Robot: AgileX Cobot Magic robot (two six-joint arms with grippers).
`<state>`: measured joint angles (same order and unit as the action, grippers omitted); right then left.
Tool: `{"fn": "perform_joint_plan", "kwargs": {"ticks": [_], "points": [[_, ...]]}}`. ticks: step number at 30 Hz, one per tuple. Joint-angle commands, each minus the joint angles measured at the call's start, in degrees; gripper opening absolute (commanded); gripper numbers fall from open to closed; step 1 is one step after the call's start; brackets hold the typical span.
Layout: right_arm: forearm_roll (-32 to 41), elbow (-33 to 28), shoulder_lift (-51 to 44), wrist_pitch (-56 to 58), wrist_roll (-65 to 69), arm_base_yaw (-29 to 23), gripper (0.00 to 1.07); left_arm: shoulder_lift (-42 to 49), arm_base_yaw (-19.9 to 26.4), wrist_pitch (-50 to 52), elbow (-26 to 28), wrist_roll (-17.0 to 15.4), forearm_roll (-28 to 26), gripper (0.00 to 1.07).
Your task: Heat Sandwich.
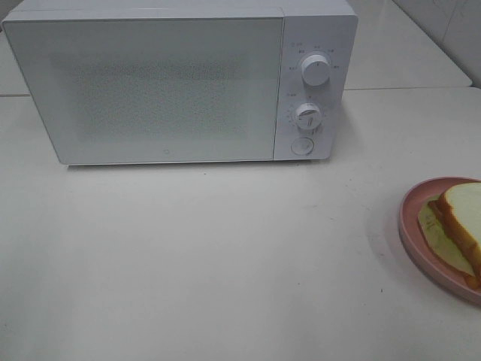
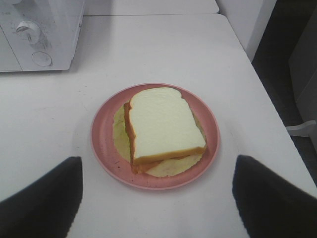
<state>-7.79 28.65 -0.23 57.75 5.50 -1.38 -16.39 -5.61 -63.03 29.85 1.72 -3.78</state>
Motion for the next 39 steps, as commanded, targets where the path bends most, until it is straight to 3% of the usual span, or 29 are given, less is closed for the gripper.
{"fn": "perform_joint_plan", "kwargs": {"ticks": [1, 8, 14, 21, 25, 39], "points": [[0.00, -0.06, -1.55, -0.74, -0.57, 0.46, 0.76, 2.75, 0.06, 1.49, -0.29, -0.29, -0.57, 0.98], [0.00, -0.06, -1.55, -0.74, -0.57, 0.46, 0.76, 4.76, 0.06, 1.49, -0.29, -0.40, -1.38, 0.98], [0.00, -0.06, -1.55, -0.74, -0.57, 0.46, 0.76, 7.79, 0.57, 1.89, -0.34, -0.74, -6.76, 0.98], [0.00, -0.06, -1.55, -0.74, -0.57, 0.46, 0.76, 14.61, 6.19, 2.01, -0.34, -0.57, -6.82, 0.98], [0.00, -0.06, -1.55, -0.74, -0.57, 0.46, 0.76, 18.22, 6.25, 1.89, -0.34, -0.57, -6.70, 0.98], [0.00, -0.06, -1.32, -0.74, -0.57, 0.46, 0.76, 18.05, 6.25, 1.89, -0.40, -0.57, -6.82, 0.98]]}}
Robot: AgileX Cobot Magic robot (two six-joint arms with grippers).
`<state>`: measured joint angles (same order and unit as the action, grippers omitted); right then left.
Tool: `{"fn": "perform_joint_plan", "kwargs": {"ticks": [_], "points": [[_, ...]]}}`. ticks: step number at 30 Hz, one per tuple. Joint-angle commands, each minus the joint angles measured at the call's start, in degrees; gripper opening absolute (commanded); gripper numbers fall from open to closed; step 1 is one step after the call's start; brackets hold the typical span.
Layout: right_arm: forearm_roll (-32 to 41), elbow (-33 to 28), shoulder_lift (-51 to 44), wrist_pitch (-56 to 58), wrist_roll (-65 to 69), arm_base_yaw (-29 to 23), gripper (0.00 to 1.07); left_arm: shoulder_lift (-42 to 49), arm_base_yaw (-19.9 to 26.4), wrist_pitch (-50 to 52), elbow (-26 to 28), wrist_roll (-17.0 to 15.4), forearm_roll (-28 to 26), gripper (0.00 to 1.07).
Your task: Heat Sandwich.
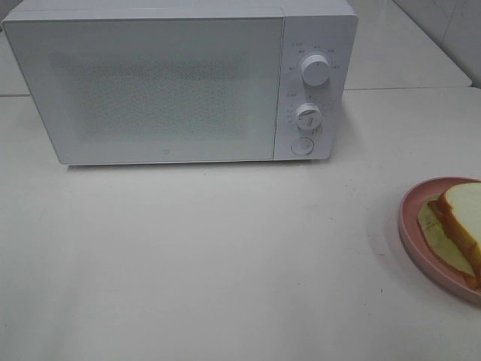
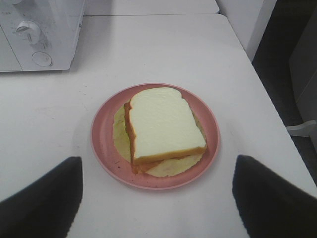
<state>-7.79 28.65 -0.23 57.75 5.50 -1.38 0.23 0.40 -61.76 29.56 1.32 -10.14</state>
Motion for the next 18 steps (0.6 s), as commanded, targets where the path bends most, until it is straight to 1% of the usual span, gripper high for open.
{"fn": "perform_joint_plan", "kwargs": {"ticks": [1, 18], "points": [[0.00, -0.06, -1.32, -0.74, -0.57, 0.46, 0.76, 1.38, 0.23, 0.63, -0.11, -0.17, -0.46, 0.98], [0.00, -0.06, -1.32, -0.74, -0.57, 0.46, 0.76, 1.38, 0.23, 0.63, -0.11, -0.17, -0.46, 0.98]]}}
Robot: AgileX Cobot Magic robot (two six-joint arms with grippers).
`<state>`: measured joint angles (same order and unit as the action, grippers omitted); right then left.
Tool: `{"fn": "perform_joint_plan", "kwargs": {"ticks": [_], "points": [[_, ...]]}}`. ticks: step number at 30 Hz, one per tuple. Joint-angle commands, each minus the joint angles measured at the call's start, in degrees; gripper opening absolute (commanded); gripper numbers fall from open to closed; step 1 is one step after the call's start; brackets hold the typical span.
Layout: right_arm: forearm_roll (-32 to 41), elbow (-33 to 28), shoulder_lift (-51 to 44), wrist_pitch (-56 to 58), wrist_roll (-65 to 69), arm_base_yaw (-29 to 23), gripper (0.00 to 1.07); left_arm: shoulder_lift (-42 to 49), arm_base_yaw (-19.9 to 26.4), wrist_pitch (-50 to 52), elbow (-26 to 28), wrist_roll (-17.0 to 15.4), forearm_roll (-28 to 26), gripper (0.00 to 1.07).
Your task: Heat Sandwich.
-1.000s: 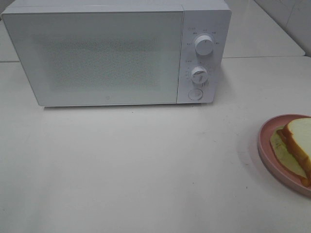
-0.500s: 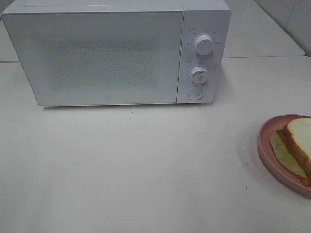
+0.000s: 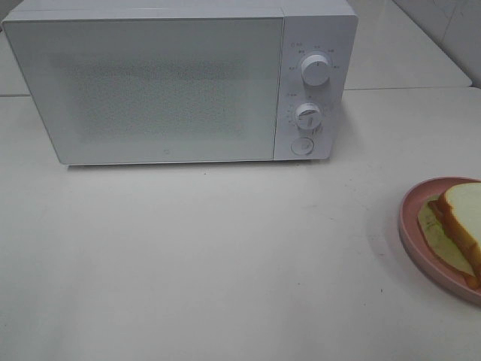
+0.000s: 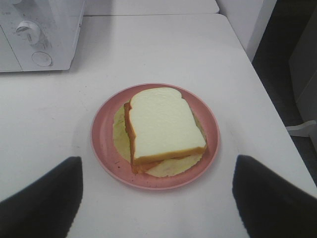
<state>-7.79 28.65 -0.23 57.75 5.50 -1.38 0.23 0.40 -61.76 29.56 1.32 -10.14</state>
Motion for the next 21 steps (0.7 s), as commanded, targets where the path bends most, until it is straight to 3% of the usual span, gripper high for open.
{"fn": "perform_joint_plan", "kwargs": {"ticks": [1, 21], "points": [[0.00, -0.06, -1.32, -0.74, -0.57, 0.46, 0.76, 1.38, 0.23, 0.63, -0.11, -0.17, -0.46, 0.98], [0.00, -0.06, -1.32, -0.74, -0.57, 0.46, 0.76, 1.38, 0.23, 0.63, -0.11, -0.17, -0.46, 0.98]]}}
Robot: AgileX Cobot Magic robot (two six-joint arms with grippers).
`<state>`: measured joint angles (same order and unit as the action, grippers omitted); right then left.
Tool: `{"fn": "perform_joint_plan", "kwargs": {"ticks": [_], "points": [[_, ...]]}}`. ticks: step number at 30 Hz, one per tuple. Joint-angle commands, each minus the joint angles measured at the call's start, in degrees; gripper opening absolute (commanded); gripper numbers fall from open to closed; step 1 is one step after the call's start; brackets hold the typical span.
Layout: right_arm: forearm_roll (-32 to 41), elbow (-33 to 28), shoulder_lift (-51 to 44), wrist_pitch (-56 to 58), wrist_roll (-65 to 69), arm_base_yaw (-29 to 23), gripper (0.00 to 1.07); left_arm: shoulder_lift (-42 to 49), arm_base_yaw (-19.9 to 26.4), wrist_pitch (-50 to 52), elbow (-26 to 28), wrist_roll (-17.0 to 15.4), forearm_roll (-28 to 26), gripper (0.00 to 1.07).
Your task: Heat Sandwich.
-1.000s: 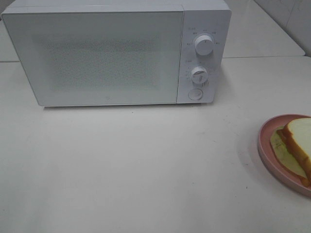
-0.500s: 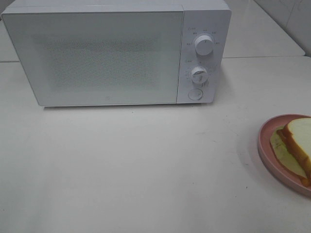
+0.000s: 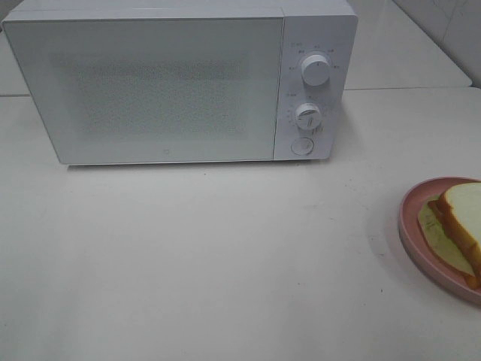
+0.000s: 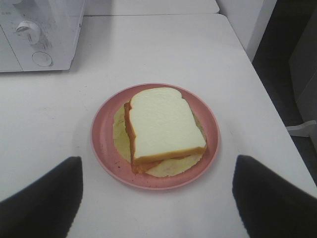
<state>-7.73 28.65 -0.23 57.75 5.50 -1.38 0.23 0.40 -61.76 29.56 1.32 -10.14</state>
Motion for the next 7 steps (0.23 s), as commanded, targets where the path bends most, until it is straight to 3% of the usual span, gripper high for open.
{"fn": "perform_joint_plan", "kwargs": {"ticks": [1, 7], "points": [[-0.06, -0.06, -1.32, -0.74, -0.57, 0.46, 0.76, 1.38, 0.23, 0.63, -0.11, -0.17, -0.46, 0.98], [-0.06, -0.06, -1.32, -0.74, -0.57, 0.46, 0.76, 1.38, 0.23, 0.63, -0.11, -0.17, -0.46, 0.98]]}}
